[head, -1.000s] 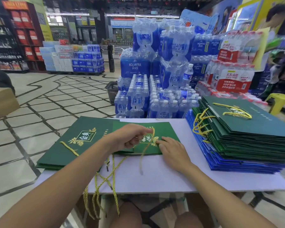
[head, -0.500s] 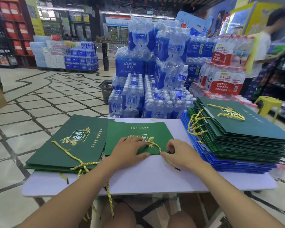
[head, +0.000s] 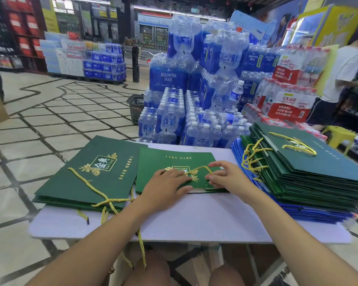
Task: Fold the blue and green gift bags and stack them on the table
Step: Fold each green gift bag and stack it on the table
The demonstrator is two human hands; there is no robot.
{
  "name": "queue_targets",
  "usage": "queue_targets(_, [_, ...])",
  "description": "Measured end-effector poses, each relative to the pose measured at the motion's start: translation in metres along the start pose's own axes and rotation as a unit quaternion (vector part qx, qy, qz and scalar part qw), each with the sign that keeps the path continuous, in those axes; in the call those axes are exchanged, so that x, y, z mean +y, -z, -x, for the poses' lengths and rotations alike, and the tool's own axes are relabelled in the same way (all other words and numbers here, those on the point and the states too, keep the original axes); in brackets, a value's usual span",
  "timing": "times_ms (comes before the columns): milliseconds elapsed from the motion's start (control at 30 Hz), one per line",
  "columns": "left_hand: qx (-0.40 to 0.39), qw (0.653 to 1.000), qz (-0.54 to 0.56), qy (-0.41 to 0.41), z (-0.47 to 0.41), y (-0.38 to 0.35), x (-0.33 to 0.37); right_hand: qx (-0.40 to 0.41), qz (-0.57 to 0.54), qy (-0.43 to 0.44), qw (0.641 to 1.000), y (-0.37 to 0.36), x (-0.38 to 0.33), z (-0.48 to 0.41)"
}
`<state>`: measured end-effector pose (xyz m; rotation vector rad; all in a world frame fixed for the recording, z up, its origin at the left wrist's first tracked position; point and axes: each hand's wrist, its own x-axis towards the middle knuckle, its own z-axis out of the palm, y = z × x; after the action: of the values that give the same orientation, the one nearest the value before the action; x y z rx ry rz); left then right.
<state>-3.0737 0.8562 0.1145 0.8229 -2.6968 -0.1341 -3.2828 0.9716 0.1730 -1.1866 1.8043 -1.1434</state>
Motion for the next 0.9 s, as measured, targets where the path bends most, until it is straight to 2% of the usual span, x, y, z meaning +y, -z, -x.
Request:
queue_targets(100, [-0.002,1.0,0.003,-0.001,0.001,0.001,0.0,0.011,0.056,0.0,0.998,0.001,0.001,-0.008])
queue_targets(267, [-0.004,1.0,0.001,0.0,0.001,-0.001,-0.001,-0.004,0.037,-0.006,0.999,0.001,0.0,-0.014])
queue_targets(433, [-0.007,1.0,-0.003,0.001,0.0,-0.003,-0.004,-0.013,0.097,-0.019,0.995,0.005,0.004,-0.019])
queue_targets(533, [-0.01,1.0,-0.007,0.0,-0.001,-0.005,-0.004,0.007,0.143,0.009,0.99,0.005,0.005,-0.02])
queue_targets(667, [-0.013,1.0,-0.008,0.002,-0.001,-0.006,-0.005,0.002,0.079,0.027,0.996,0.003,0.008,-0.021])
queue_targets(900, [-0.011,1.0,-0.009,0.002,-0.001,-0.006,-0.004,0.004,0.222,0.09,0.971,0.002,0.01,-0.024])
